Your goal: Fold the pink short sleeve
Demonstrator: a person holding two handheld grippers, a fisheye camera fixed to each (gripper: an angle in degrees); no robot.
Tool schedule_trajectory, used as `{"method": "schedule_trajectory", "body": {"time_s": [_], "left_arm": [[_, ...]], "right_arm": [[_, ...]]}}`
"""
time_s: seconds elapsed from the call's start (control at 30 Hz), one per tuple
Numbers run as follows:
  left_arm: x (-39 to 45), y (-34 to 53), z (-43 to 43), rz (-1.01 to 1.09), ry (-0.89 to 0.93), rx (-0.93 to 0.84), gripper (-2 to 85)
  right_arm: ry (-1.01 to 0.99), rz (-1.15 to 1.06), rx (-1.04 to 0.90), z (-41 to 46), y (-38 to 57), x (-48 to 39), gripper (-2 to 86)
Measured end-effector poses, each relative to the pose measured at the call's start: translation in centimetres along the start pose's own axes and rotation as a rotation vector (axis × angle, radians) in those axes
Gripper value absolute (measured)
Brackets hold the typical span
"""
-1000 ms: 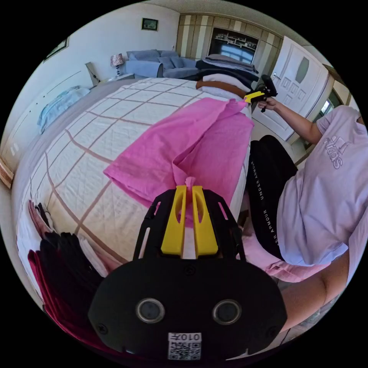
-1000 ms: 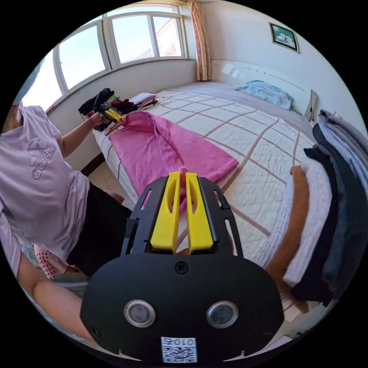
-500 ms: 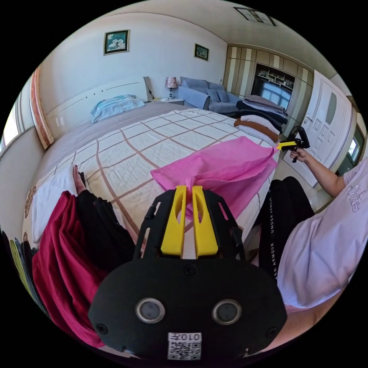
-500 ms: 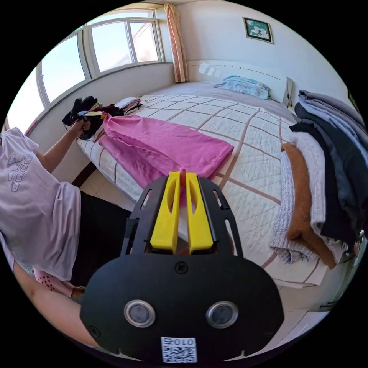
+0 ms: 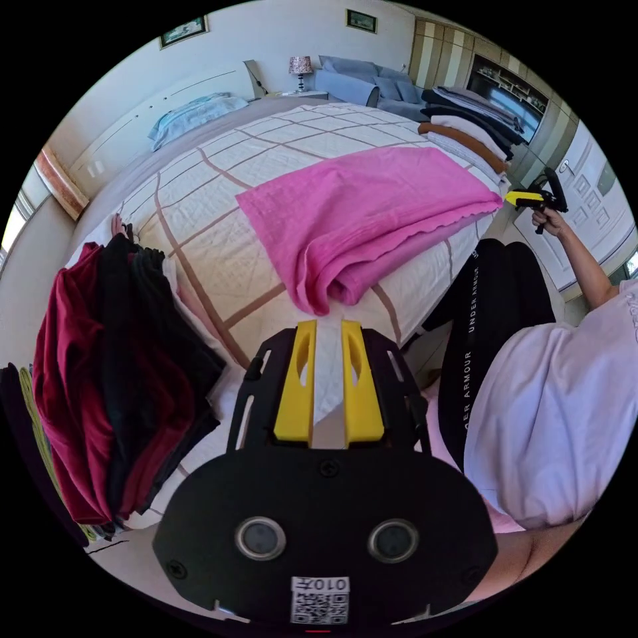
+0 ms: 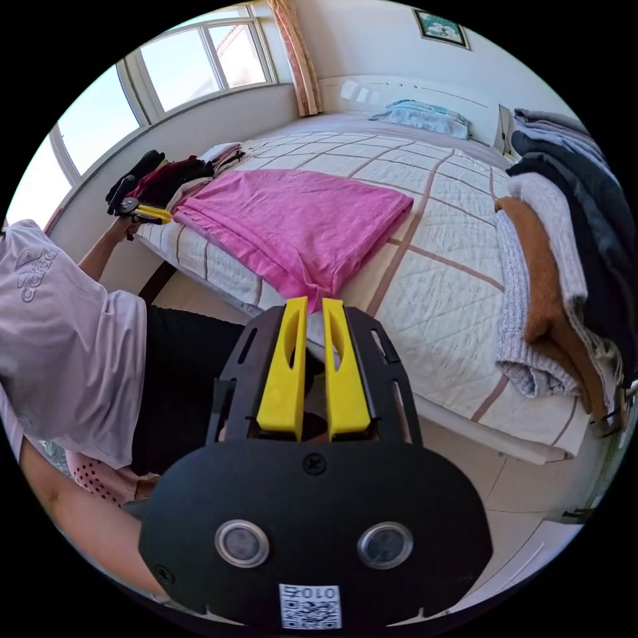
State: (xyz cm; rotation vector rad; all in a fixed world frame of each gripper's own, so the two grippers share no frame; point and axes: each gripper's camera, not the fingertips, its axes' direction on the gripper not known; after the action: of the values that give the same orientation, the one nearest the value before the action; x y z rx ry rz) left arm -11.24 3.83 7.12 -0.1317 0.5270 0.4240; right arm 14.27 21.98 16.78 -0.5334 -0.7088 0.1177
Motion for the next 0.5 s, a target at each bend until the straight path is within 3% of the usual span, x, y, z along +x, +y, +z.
{"method": "schedule_trajectory", "body": {"time_s": [0.07, 0.17, 0.37, 0.5], "left_arm": [[0.9, -1.3, -1.3, 0.019, -0.032, 0.101, 4.1], [1.2, -5.0, 1.5, 0.081, -0.049, 0.051, 4.2], [-0.2, -9.6, 8.0, 0.073, -0.041, -0.021, 4.2], [-0.9, -9.4, 10.1, 0.08, 0.149, -0.08, 3.3]], "right_arm": [[0.017, 0.001, 0.073, -0.8, -0.8, -0.4, 3.4], [0.022, -0.008, 0.141, -0.4, -3.7, -1.1, 3.6], [0.063, -0.025, -0.081, 5.5, -8.5, -0.9, 3.7], [-0.02, -0.046, -0.157, 6.9, -8.4, -0.7, 2.6]]}}
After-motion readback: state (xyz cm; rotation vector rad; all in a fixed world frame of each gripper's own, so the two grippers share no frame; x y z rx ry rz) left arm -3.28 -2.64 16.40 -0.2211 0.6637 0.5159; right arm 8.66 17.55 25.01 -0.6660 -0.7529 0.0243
